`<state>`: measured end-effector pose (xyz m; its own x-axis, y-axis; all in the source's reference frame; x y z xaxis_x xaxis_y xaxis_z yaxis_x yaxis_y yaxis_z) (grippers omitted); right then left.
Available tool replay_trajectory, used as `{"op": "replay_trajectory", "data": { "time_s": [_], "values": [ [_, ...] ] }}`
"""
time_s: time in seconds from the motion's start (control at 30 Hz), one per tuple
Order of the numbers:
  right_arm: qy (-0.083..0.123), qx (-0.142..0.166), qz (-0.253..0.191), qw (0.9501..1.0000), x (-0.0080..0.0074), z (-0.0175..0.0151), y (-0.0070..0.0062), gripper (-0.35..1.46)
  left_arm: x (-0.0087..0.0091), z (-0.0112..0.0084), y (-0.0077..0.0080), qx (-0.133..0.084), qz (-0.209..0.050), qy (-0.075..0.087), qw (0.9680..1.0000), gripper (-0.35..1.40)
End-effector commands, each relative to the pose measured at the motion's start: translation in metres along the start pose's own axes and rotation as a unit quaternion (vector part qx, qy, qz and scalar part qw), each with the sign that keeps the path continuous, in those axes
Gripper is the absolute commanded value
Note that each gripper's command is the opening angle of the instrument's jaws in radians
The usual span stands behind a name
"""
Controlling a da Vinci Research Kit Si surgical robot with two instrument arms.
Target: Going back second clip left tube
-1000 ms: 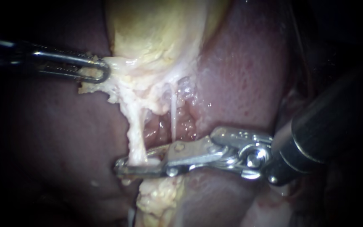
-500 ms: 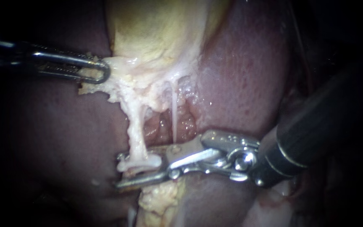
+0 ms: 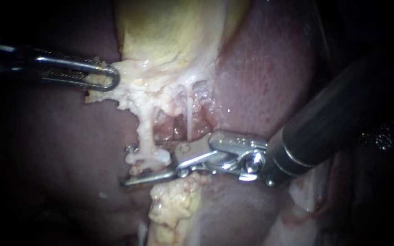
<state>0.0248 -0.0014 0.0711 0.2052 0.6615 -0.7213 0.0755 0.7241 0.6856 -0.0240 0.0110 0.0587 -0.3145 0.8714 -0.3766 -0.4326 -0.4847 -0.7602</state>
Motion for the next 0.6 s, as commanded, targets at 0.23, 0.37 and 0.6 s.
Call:
{"op": "replay_trajectory", "data": {
  "time_s": [0.23,0.37,0.6],
  "values": [
    [0.001,-0.008,-0.002,1.0000,-0.0001,-0.0004,0.0008,0.50,0.0000,0.0001,0.0009,0.003,-0.001,0.002,1.0000,-0.35],
    [0.002,-0.011,-0.001,0.9999,-0.0001,-0.0007,0.0011,0.50,0.0000,0.0001,0.0009,0.002,-0.001,0.001,1.0000,-0.35],
    [0.003,-0.015,0.000,0.9999,-0.0002,-0.0014,0.0014,0.50,0.0000,0.0001,0.0009,0.002,-0.001,0.001,1.0000,-0.35]
  ]
}}
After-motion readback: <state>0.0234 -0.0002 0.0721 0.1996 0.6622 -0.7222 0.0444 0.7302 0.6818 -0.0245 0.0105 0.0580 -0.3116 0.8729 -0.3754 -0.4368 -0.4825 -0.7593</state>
